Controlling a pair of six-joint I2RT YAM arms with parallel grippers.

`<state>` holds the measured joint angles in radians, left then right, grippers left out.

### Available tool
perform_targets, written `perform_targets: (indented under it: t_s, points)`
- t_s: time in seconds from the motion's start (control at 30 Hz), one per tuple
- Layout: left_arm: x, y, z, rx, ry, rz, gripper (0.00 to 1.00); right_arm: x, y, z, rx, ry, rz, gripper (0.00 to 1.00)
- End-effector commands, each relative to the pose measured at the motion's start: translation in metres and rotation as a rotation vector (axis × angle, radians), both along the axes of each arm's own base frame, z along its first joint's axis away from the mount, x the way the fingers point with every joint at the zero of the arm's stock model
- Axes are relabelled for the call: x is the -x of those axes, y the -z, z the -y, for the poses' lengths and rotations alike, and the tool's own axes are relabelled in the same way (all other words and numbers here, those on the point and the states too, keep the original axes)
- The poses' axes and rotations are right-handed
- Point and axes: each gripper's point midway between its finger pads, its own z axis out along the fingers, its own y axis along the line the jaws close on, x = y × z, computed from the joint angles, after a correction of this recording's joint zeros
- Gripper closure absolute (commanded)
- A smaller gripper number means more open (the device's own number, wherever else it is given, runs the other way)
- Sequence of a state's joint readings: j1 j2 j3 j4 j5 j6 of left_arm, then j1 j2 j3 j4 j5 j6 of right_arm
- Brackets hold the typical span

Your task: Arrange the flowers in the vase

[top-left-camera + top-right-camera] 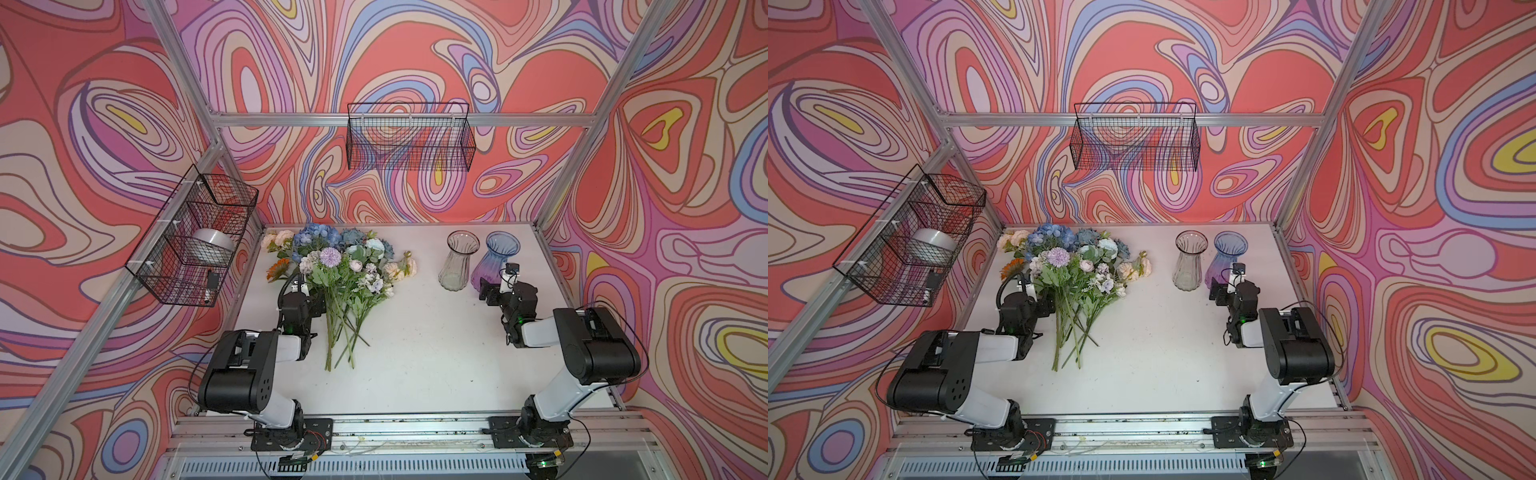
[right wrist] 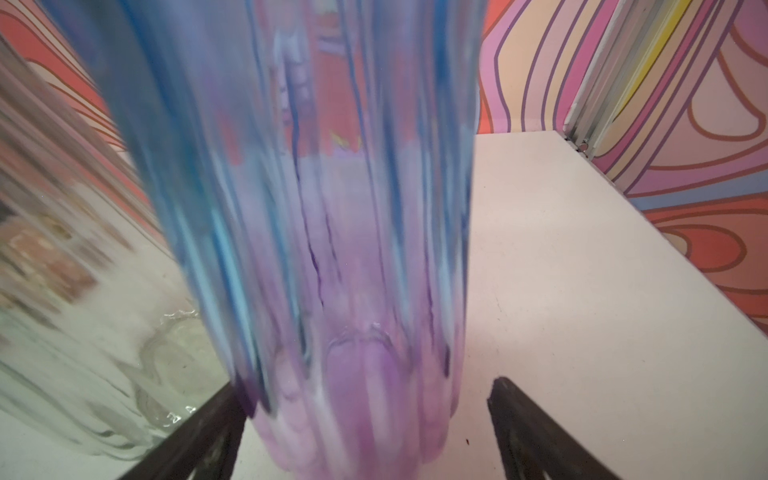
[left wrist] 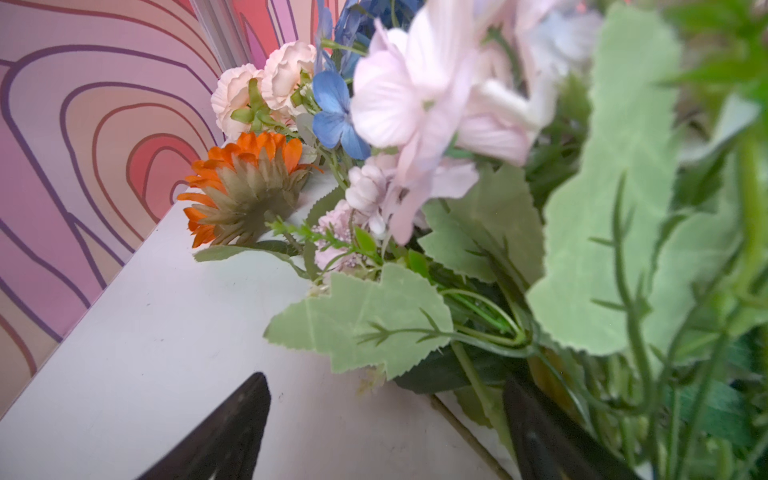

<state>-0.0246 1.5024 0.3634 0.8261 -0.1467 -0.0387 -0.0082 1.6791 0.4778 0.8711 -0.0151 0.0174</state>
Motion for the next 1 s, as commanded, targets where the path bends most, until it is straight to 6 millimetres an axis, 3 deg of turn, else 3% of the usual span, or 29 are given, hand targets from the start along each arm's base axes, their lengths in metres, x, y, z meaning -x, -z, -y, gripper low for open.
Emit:
perform_targets:
  t_s: [0.0,0.2,0.3,0.33,0.4,0.63,0.77,0.97]
  points:
    - [0.0,-0.03,-0.004,0.003,-0.023,0.051,0.15,-0.003,-0.028,0.009,-0.004,0.038,0.015,0.12]
    - [0.007,-0.048,-0.021,-0.001,-0.178,0.004,0.12,0.015,-0.061,0.006,-0.086,0.065,-0.006,0.12]
    - [0.015,-0.06,-0.024,0.051,-0.245,0.006,0.03,0.027,-0.068,-0.007,-0.127,0.046,-0.052,0.12]
    - [0.009,-0.081,-0.02,0.079,-0.238,0.046,0.0,0.031,-0.069,-0.016,-0.132,0.023,-0.067,0.12]
    - [0.01,-0.097,-0.011,0.116,-0.22,0.074,0.0,0.039,-0.072,-0.034,-0.11,-0.01,-0.099,0.12]
    - [0.013,-0.134,0.044,0.268,-0.072,0.146,0.0,0.061,-0.076,-0.115,-0.139,-0.181,-0.146,0.12]
    - [0.015,-0.145,0.079,0.351,0.043,0.156,0.0,0.044,-0.083,-0.145,-0.159,-0.233,-0.097,0.1]
    - [0.026,-0.154,0.116,0.424,0.164,0.139,0.0,-0.004,-0.089,-0.142,-0.089,-0.142,0.001,0.1]
